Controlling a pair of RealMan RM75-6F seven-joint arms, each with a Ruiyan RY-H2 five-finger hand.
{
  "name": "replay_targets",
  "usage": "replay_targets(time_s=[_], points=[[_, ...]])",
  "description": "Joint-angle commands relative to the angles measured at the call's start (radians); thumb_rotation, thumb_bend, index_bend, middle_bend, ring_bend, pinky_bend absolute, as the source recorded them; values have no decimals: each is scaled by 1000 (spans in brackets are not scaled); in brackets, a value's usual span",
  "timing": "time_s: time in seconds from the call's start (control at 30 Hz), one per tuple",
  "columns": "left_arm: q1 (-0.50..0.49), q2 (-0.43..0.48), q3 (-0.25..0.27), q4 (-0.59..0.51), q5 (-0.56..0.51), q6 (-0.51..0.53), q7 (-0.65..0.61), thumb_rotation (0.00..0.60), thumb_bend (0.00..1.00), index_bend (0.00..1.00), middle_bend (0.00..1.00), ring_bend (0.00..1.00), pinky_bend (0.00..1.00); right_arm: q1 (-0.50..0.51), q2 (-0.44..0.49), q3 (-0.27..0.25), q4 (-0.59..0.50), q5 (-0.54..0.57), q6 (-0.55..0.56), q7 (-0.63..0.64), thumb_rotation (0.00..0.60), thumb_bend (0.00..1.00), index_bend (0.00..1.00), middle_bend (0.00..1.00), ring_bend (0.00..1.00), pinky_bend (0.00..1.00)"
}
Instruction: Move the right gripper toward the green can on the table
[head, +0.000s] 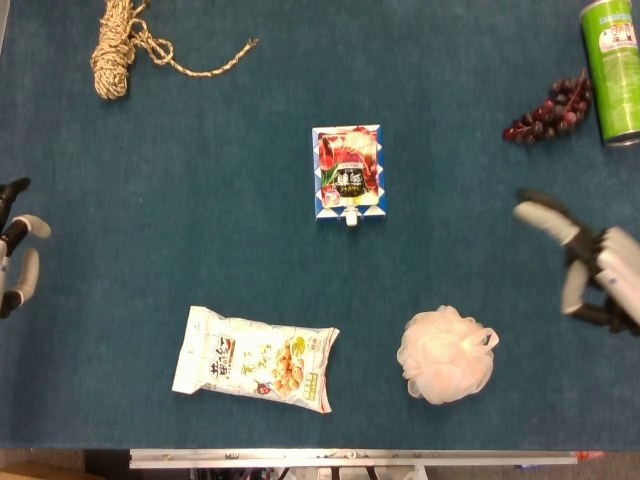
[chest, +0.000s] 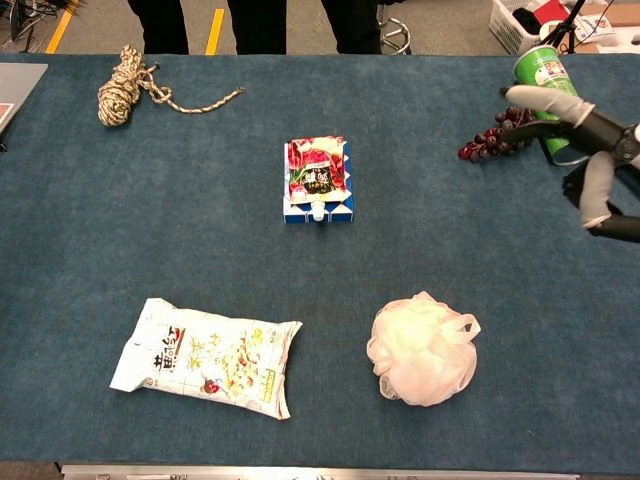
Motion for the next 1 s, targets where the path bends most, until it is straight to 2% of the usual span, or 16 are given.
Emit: replay_targets(time_s=[0.03,0.27,0.43,1.0], points=[[1,4,1,-3,1,1,-5,600,545,421,140,149,459,123,1,-71,-52,-108,-45,209,600,1000,0,0,178,951],[3,13,-1,-11,3,7,-11,600,545,421,140,150,459,237,-13,-122,-85,-186,-45,415,600,1000,0,0,191,956],[3,14,1,-11,4,7,-10,600,544,422,140,150,459,294,-10,-158,-99,-228,-24,505,600,1000,0,0,196,956],[17,20,0,-19,3,27,4,600,545,421,140,149,459,347,-18,-223,-84,-216,18,545,600,1000,0,9,205,956]])
